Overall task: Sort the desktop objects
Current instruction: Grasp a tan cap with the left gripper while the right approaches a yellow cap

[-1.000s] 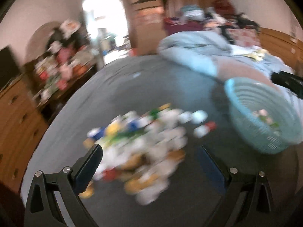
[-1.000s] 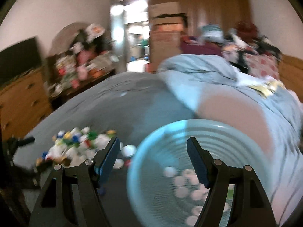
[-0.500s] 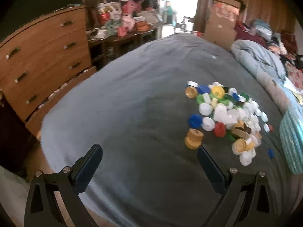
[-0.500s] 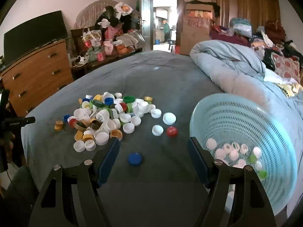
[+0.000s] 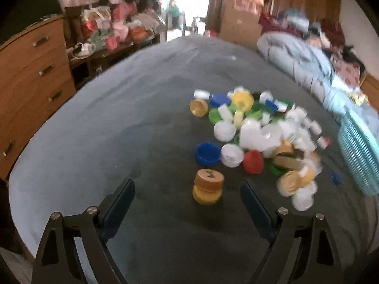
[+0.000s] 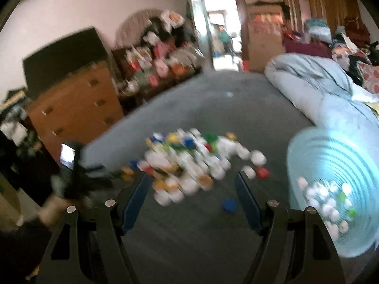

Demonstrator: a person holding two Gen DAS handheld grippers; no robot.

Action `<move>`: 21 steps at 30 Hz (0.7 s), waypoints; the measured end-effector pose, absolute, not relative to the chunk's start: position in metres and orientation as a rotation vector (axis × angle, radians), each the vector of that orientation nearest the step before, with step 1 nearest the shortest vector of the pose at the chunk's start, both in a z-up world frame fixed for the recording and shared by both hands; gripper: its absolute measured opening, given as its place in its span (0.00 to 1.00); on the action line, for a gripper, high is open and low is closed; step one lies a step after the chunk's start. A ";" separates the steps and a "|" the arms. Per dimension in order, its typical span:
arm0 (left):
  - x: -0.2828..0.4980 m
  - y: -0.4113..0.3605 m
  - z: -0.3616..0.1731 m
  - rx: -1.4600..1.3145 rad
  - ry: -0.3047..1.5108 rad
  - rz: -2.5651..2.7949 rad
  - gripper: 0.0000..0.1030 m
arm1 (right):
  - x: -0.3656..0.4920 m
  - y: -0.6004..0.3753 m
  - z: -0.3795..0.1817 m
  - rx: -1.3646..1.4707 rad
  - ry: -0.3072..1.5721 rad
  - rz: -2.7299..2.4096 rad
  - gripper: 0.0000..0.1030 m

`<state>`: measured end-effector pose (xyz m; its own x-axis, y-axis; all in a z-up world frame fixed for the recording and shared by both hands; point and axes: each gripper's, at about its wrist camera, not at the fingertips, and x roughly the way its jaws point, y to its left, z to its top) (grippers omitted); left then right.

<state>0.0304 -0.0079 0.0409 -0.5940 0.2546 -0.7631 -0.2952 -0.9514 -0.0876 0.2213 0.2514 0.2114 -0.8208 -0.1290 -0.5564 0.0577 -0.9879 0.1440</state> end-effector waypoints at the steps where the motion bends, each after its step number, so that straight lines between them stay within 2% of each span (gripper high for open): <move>1: 0.026 -0.003 0.035 -1.241 0.098 2.534 0.72 | 0.219 0.245 0.209 0.884 -0.157 -2.911 0.68; 3: 0.020 0.005 0.026 -1.283 0.122 2.480 0.52 | 0.211 0.239 0.199 0.912 -0.164 -2.887 0.68; 5: 0.018 0.006 0.025 -1.265 0.118 2.492 0.48 | 0.205 0.232 0.187 0.944 -0.137 -2.861 0.67; 7: 0.015 0.003 0.027 -1.257 0.075 2.496 0.31 | 0.203 0.228 0.175 0.981 -0.083 -2.846 0.67; 14: 0.031 -0.031 0.047 -1.149 -0.093 2.636 0.31 | 0.200 0.217 0.139 1.086 -0.092 -2.693 0.67; 19: 0.030 -0.081 0.044 -1.197 -0.231 2.764 0.31 | 0.162 0.170 0.107 1.160 -0.095 -2.502 0.66; 21: 0.027 -0.092 0.044 -1.205 -0.259 2.773 0.31 | 0.138 0.151 0.092 1.181 -0.106 -2.458 0.55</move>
<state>0.0269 -0.0924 0.0439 -0.6799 0.1654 -0.7144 -0.0302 -0.9797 -0.1981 0.1376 0.1506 0.0921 -0.5570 -0.3932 -0.7315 0.3289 -0.9133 0.2404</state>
